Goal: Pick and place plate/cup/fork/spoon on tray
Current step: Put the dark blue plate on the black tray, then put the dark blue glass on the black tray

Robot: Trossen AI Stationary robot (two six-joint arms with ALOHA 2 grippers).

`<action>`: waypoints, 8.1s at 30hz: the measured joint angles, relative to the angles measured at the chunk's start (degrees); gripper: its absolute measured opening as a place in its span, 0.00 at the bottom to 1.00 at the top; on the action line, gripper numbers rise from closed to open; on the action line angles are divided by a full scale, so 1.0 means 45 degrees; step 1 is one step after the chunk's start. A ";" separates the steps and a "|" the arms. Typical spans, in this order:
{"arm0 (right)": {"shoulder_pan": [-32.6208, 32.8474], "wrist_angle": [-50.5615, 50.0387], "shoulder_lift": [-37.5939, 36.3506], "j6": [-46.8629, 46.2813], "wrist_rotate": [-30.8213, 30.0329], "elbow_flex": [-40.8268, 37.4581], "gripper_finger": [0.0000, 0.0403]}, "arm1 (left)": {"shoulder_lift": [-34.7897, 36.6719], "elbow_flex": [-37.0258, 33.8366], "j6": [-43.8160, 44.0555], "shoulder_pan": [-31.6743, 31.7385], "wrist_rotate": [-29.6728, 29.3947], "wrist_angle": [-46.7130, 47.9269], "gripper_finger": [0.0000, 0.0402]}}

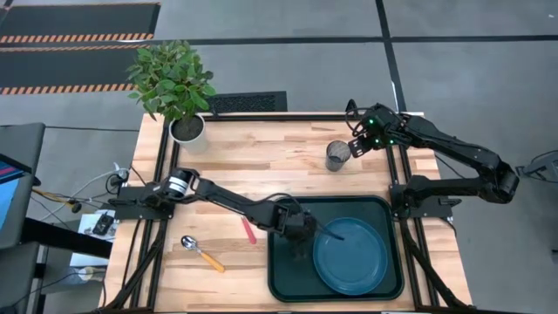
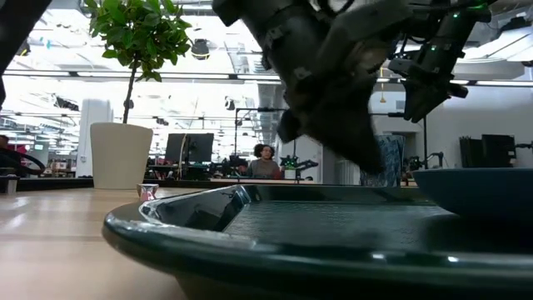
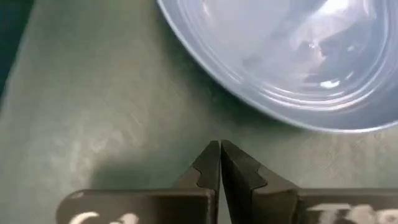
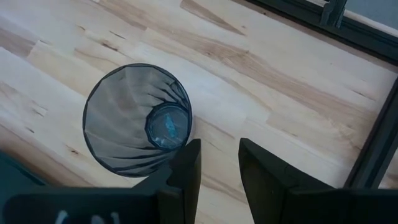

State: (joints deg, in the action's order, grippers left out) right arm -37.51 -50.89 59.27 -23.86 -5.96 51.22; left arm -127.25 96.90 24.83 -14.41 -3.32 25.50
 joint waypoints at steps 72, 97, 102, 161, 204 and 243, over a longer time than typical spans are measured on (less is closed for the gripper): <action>0.0234 0.0178 0.0000 0.0090 0.0300 0.0000 0.33 | -0.0709 0.0039 0.1353 -0.0112 0.0987 -0.4208 0.00; 1.2180 0.4226 0.4195 -0.5215 -0.3948 0.0005 0.02 | 0.7734 0.0051 0.0655 -0.2425 -0.9030 0.6707 0.00; 1.2467 0.6118 0.6556 -0.5236 -0.2896 0.0005 0.01 | 0.8102 0.0049 0.1978 -0.2890 -1.0158 0.7981 0.00; 1.4195 -0.4757 -0.1340 -1.2164 -0.6063 0.0957 0.33 | 0.4745 -0.2500 -0.5016 0.5414 -0.1453 -0.4220 0.51; 1.4175 -0.5346 -0.0384 -1.2399 -0.6669 0.0957 0.30 | -0.2275 0.5811 -0.2189 0.6503 -0.0300 0.0862 0.01; 1.4166 -0.5656 -0.0432 -1.2384 -0.6290 0.0952 0.30 | -0.1215 0.5273 -0.3422 0.3080 0.0372 0.3959 0.00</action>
State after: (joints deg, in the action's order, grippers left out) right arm 26.24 -76.34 57.32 -79.59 -34.26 55.51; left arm -132.71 120.63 9.43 -0.55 -1.65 43.31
